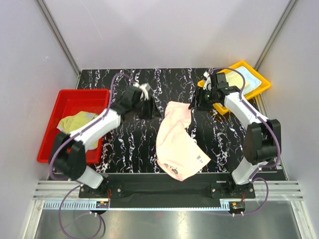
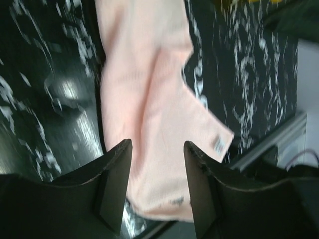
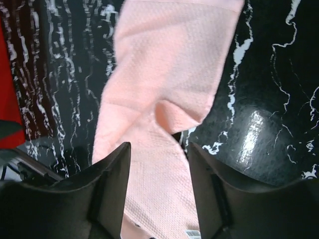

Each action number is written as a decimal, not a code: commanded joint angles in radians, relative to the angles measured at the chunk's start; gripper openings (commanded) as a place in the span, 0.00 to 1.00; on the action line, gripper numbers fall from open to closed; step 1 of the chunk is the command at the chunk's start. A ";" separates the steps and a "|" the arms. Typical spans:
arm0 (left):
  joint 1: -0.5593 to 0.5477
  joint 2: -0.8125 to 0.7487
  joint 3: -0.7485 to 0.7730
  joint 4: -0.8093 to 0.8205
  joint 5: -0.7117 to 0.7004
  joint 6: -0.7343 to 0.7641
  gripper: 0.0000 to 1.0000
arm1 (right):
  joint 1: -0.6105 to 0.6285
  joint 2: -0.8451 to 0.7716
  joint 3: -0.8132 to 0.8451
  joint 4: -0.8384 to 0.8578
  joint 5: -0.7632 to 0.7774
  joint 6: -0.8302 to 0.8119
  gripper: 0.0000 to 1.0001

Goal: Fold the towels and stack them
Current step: Flatten out the crumpled towel

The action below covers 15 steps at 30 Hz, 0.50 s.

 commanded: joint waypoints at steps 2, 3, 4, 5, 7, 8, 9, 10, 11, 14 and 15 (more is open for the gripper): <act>0.078 0.243 0.237 -0.014 -0.045 0.041 0.49 | -0.008 0.111 0.022 0.108 0.104 0.023 0.54; 0.085 0.279 0.283 -0.005 -0.022 0.041 0.49 | -0.007 0.166 0.061 0.101 0.124 0.012 0.53; 0.088 0.310 0.301 0.006 -0.005 0.036 0.49 | -0.007 0.194 0.085 0.091 0.143 0.006 0.52; 0.091 0.362 0.317 0.015 0.010 0.036 0.49 | -0.007 0.219 0.103 0.091 0.160 -0.001 0.51; 0.091 0.407 0.356 0.015 0.013 0.032 0.49 | -0.006 0.289 0.148 0.111 0.169 -0.003 0.47; 0.092 0.446 0.365 0.021 0.022 0.029 0.49 | -0.006 0.312 0.164 0.116 0.178 -0.002 0.46; 0.091 0.463 0.371 0.026 0.027 0.030 0.49 | -0.001 0.356 0.203 0.113 0.186 -0.003 0.46; 0.091 0.482 0.382 0.032 0.030 0.022 0.49 | 0.000 0.380 0.223 0.108 0.198 -0.002 0.45; 0.091 0.514 0.388 0.045 0.050 0.021 0.49 | 0.003 0.400 0.240 0.104 0.224 -0.002 0.45; 0.091 0.575 0.410 0.061 0.090 0.016 0.49 | 0.009 0.467 0.301 0.094 0.253 0.009 0.45; 0.091 0.586 0.410 0.070 0.099 0.015 0.49 | 0.011 0.490 0.321 0.097 0.252 0.008 0.45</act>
